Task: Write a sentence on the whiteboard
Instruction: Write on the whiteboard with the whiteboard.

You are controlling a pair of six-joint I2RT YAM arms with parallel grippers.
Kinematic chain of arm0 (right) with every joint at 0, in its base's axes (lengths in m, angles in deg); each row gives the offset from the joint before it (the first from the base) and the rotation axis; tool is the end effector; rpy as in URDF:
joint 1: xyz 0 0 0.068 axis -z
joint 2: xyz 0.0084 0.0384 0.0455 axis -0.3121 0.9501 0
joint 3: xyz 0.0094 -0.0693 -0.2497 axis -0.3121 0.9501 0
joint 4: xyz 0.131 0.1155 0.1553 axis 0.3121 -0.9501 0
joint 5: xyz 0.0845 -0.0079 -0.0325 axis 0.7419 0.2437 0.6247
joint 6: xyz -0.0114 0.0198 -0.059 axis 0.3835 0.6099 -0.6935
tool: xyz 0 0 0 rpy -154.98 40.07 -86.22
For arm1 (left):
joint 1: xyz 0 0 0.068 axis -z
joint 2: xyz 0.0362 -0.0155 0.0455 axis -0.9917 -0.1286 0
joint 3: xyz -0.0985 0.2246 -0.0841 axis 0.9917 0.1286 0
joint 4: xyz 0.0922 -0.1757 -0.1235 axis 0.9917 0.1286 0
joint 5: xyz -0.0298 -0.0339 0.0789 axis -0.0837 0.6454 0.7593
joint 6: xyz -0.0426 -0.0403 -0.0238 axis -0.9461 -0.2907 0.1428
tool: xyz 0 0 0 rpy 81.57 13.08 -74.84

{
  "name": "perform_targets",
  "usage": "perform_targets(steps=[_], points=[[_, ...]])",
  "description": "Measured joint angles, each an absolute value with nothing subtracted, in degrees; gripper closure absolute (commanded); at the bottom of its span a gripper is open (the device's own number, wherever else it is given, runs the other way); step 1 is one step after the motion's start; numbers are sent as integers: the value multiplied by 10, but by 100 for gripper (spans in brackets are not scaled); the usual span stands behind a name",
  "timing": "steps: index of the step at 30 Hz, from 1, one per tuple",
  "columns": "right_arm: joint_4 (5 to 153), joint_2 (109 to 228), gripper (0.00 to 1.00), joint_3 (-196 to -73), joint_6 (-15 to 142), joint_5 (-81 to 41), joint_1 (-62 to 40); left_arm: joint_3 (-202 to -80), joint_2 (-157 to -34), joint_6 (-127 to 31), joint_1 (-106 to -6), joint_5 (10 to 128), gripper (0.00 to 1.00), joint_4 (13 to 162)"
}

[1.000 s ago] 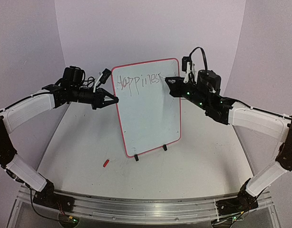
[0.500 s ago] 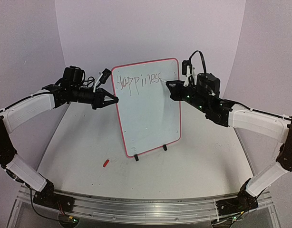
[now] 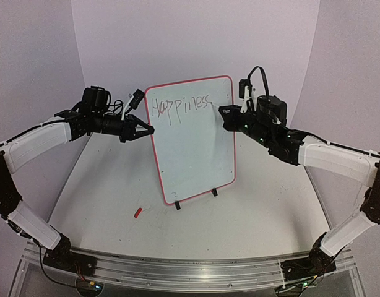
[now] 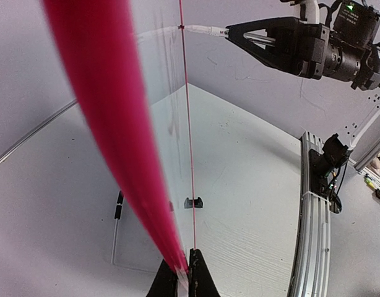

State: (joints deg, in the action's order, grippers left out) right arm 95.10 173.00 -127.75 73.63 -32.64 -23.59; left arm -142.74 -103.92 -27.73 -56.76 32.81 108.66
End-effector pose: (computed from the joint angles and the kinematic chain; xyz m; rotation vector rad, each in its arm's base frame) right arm 0.2623 0.2284 0.3550 -0.2797 1.6206 0.7202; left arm 0.2662 -0.1668 0.3296 1.0618 1.7678 -0.9827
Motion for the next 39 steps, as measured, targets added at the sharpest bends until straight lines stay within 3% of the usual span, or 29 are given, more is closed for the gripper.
perform_targets(steps=[17,30,39], points=[[940,1721,100,-1267,737,-269,-236,-1427,-1039,-274,-567,326,100,1086],[919,1603,100,-1222,740,-199,-236,-1427,-1039,-273,-567,325,100,1086],[858,1603,100,-1225,739,-119,-248,-1427,-1039,-273,-567,324,100,1086]])
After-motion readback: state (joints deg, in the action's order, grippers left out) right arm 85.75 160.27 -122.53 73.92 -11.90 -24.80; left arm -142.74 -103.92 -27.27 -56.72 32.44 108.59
